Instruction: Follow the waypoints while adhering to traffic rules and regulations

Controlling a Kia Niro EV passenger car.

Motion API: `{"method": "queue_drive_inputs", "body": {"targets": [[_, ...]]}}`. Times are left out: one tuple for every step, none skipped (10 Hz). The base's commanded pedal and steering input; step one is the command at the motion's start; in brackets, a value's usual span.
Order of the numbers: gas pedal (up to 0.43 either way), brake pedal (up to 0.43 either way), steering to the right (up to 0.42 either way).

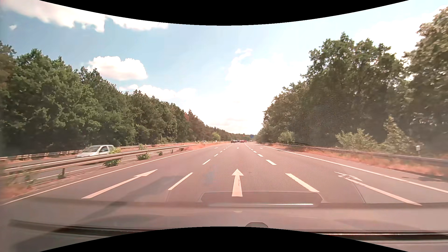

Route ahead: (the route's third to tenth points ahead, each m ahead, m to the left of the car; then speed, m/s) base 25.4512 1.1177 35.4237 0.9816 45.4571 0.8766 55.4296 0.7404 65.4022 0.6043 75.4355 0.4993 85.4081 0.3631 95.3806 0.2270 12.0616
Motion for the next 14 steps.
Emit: {"method": "queue_drive_inputs", "body": {"targets": [[0.047,0.000,-0.003],[0.047,0.000,-0.003],[0.047,0.000,-0.003],[0.047,0.000,-0.003],[0.047,0.000,-0.003],[0.047,0.000,-0.003],[0.047,0.000,-0.003],[0.047,0.000,-0.003],[0.047,0.000,-0.003],[0.047,0.000,-0.003],[0.047,0.000,-0.003],[0.047,0.000,-0.003],[0.047,0.000,-0.003],[0.047,0.000,-0.003]]}}
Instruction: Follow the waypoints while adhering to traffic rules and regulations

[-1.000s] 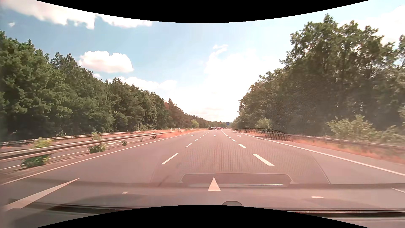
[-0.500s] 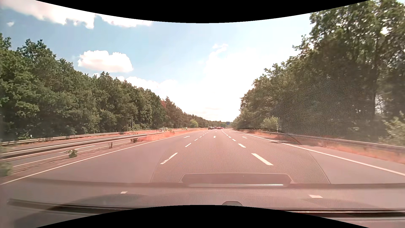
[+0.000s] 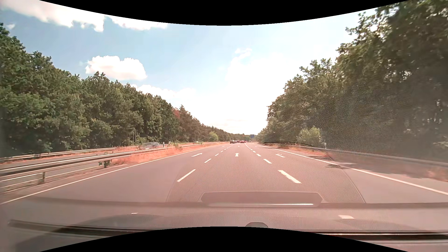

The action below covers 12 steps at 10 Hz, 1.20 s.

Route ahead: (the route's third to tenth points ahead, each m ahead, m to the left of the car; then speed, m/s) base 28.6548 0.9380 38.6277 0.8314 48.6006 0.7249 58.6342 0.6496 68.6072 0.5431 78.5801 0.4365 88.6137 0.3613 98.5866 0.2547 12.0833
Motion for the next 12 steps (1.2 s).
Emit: {"method": "queue_drive_inputs", "body": {"targets": [[0.047,0.000,-0.003],[0.047,0.000,-0.003],[0.047,0.000,-0.003],[0.047,0.000,-0.003],[0.047,0.000,-0.003],[0.047,0.000,-0.003],[0.047,0.000,-0.003],[0.047,0.000,-0.003],[0.047,0.000,-0.003],[0.047,0.000,-0.003],[0.047,0.000,-0.003],[0.047,0.000,-0.003]]}}
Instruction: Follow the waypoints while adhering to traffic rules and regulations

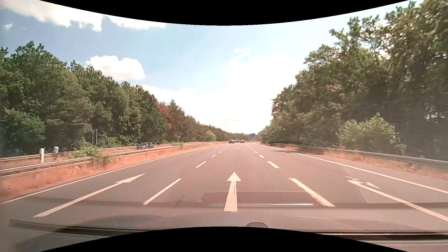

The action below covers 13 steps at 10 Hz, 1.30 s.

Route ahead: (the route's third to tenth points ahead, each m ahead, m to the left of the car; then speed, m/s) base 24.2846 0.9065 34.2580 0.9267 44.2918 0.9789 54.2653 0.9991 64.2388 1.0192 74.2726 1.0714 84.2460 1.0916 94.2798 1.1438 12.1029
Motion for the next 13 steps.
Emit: {"method": "queue_drive_inputs", "body": {"targets": [[0.047,0.000,-0.003],[0.047,0.000,-0.003],[0.047,0.000,-0.003],[0.047,0.000,-0.003],[0.047,0.000,-0.003],[0.047,0.000,-0.003],[0.047,0.000,-0.003],[0.047,0.000,-0.003],[0.047,0.000,-0.003],[0.047,0.000,-0.003],[0.047,0.000,-0.003],[0.047,0.000,-0.003],[0.047,0.000,-0.003]]}}
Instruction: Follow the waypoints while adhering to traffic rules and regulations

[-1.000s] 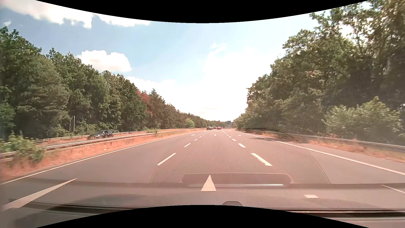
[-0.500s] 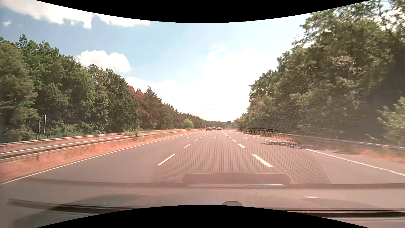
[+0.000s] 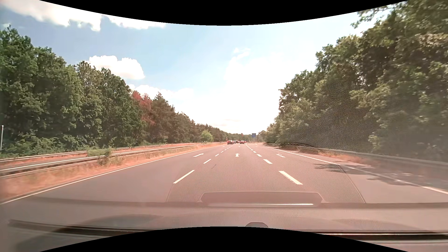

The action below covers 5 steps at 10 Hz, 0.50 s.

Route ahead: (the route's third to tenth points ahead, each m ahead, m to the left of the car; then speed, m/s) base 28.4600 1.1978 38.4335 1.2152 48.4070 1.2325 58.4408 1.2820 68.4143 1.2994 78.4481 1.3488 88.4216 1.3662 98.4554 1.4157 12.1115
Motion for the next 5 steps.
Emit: {"method": "queue_drive_inputs", "body": {"targets": [[0.047,0.000,-0.003],[0.047,0.000,-0.003],[0.047,0.000,-0.003],[0.047,0.000,-0.003],[0.047,0.000,-0.003]]}}
